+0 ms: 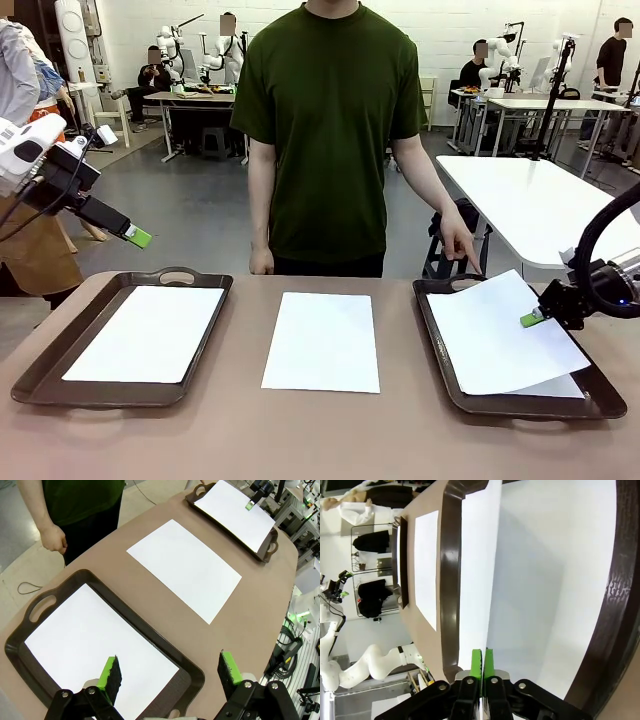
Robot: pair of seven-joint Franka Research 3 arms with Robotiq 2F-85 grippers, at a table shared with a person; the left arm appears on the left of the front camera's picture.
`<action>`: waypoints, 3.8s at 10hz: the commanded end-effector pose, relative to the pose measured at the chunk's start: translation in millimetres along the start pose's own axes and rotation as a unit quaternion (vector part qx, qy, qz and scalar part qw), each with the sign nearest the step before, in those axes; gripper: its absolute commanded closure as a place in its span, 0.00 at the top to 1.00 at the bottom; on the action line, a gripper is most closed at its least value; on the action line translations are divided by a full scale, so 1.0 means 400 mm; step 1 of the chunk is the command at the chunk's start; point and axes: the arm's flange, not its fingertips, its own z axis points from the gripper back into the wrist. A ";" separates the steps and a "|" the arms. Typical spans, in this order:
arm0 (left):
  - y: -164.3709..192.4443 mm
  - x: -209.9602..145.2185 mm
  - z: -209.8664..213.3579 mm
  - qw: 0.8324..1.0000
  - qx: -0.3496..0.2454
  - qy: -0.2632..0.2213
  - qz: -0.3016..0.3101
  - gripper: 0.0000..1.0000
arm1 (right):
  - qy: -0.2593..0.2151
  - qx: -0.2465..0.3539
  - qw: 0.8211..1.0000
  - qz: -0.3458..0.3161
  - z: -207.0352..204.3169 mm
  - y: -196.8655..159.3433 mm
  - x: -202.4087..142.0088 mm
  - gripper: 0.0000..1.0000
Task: Sort the A4 documents.
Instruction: Place the A4 Paper in the designated Handle tray, then receive the A4 Paper.
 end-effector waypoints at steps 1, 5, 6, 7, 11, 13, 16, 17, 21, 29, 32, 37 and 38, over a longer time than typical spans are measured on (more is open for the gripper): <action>-0.001 -0.003 0.000 1.000 0.004 0.002 -0.009 1.00 | 0.003 -0.032 0.999 -0.009 -0.002 0.042 -0.020 0.17; -0.001 -0.003 0.000 1.000 0.004 0.002 -0.009 1.00 | 0.014 -0.114 0.993 0.001 -0.002 0.136 -0.035 0.54; -0.001 -0.003 0.000 1.000 0.004 0.002 -0.009 1.00 | 0.012 -0.144 0.989 -0.001 -0.001 0.142 -0.035 0.60; -0.001 -0.003 0.000 1.000 0.004 0.002 -0.009 1.00 | 0.013 -0.170 0.985 -0.004 0.002 0.146 -0.035 0.73; -0.001 -0.003 0.000 1.000 0.004 0.002 -0.009 1.00 | 0.002 -0.223 0.975 -0.011 0.029 0.155 -0.034 1.00; -0.001 -0.003 0.000 1.000 0.004 0.002 -0.009 1.00 | 0.001 -0.226 0.974 -0.009 0.029 0.160 -0.035 1.00; -0.001 -0.003 0.000 1.000 0.004 0.002 -0.009 1.00 | 0.003 -0.213 0.977 0.001 0.042 0.151 -0.020 1.00; -0.001 -0.003 0.000 1.000 0.004 0.002 -0.009 1.00 | 0.003 -0.213 0.977 0.001 0.042 0.151 -0.020 1.00; -0.001 -0.003 0.000 1.000 0.004 0.002 -0.009 1.00 | 0.003 -0.213 0.977 0.001 0.042 0.151 -0.020 1.00; -0.001 -0.003 0.000 1.000 0.004 0.002 -0.009 1.00 | 0.003 -0.213 0.977 0.001 0.042 0.151 -0.020 1.00; -0.001 -0.003 0.000 1.000 0.004 0.002 -0.009 1.00 | -0.020 -0.157 0.977 0.141 0.104 0.218 -0.055 1.00; -0.001 -0.003 0.000 1.000 0.004 0.002 -0.009 1.00 | -0.032 -0.060 0.904 0.423 0.183 0.462 -0.081 1.00; -0.001 -0.003 0.000 1.000 0.004 0.002 -0.009 1.00 | -0.032 -0.053 0.886 0.459 0.192 0.510 -0.084 1.00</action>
